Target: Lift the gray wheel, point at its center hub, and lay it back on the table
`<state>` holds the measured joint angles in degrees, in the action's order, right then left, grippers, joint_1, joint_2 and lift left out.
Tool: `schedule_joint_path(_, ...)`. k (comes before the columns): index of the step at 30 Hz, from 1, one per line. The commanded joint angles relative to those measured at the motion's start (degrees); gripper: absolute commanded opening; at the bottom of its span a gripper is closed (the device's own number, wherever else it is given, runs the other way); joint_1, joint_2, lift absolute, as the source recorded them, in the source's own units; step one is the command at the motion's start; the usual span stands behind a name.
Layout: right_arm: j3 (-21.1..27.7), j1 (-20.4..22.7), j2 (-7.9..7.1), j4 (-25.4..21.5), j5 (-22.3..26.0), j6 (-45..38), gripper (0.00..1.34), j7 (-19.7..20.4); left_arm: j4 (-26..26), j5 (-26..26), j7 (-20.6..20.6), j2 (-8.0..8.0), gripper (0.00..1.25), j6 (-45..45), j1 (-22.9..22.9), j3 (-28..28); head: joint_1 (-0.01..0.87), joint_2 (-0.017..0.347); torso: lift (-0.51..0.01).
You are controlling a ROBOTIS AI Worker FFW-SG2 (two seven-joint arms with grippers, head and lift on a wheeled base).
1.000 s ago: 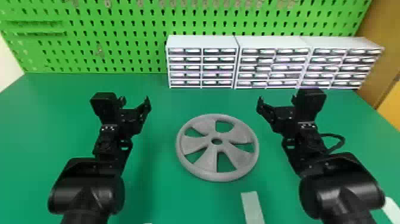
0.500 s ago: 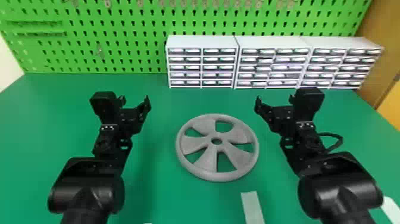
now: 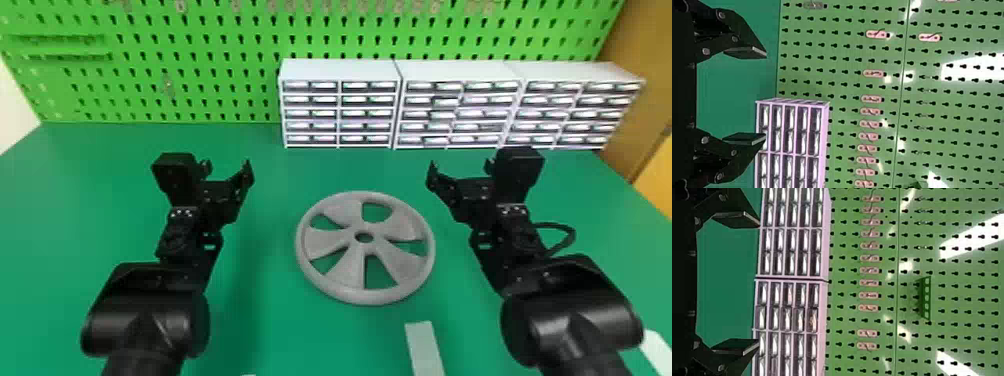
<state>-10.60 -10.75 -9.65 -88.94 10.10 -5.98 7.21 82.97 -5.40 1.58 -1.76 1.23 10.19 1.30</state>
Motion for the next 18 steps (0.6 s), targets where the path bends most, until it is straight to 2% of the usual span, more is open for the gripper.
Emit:
schedule_joint_path(1,0.0,-0.1,-0.01,0.0,0.0,-0.1,1.12,0.0,0.0,0.3,0.0,0.0,0.74,0.0,0.0,0.1,0.692,0.048,-0.096)
schedule_joint_path(18,-0.6,-0.4,-0.01,0.1,0.0,0.0,1.11,0.0,0.0,0.4,0.0,0.18,0.74,-0.3,0.4,0.1,0.692,0.048,-0.096)
